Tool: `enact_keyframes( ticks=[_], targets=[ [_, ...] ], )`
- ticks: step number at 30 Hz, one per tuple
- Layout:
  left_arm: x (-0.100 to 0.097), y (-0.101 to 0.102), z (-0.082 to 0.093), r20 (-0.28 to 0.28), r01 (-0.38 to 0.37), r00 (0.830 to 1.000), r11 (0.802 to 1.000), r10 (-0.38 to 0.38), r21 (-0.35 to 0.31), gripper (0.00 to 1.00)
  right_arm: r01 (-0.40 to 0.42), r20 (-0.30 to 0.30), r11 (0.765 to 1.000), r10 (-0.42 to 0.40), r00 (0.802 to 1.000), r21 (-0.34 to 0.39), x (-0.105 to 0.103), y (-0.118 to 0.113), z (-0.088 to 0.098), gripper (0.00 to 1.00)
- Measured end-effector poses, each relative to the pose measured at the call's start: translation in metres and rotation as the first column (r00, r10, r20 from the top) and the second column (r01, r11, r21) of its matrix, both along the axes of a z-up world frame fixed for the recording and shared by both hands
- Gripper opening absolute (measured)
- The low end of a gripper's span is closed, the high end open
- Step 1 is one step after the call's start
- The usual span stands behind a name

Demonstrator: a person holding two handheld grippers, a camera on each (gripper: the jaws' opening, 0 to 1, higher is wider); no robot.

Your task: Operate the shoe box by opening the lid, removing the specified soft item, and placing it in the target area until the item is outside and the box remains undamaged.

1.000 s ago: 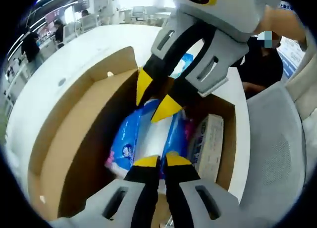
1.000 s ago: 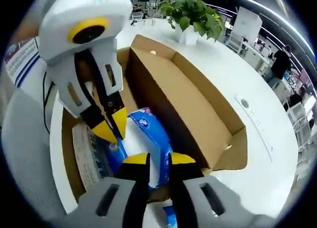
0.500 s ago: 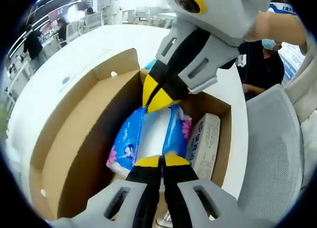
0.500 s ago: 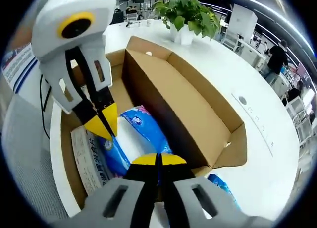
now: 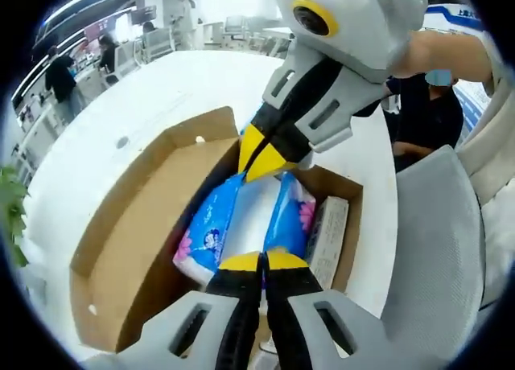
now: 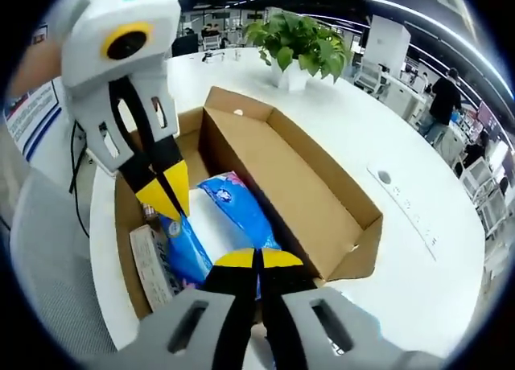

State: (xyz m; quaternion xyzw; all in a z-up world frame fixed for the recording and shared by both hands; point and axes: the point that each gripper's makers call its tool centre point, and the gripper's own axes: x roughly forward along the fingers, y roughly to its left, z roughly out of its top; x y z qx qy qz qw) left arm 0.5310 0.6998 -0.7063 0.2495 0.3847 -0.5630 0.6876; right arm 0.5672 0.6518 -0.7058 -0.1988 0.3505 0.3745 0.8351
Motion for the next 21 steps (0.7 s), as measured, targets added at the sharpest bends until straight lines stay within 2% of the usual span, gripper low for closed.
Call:
enact_keyframes(
  ticks=[5,16,21],
  targets=[
    [-0.002,0.0,0.015,0.018,0.016,1.0,1.0,-0.016,-0.002,0.0,0.0,0.012,1.0,0.0,1.0,0.029,0.0,0.0,0.017,0.0],
    [-0.008,-0.014,0.045,0.043,0.054,0.998,0.999,-0.054,0.0,0.0,-0.037,0.052,0.999,0.036,0.998,0.016,-0.006,-0.013,0.043,0.0],
    [-0.014,-0.023,0.054,0.028,0.062,0.998,0.998,-0.062,-0.002,0.0,-0.044,0.06,0.999,0.043,0.997,0.02,-0.01,-0.022,0.052,0.0]
  ],
)
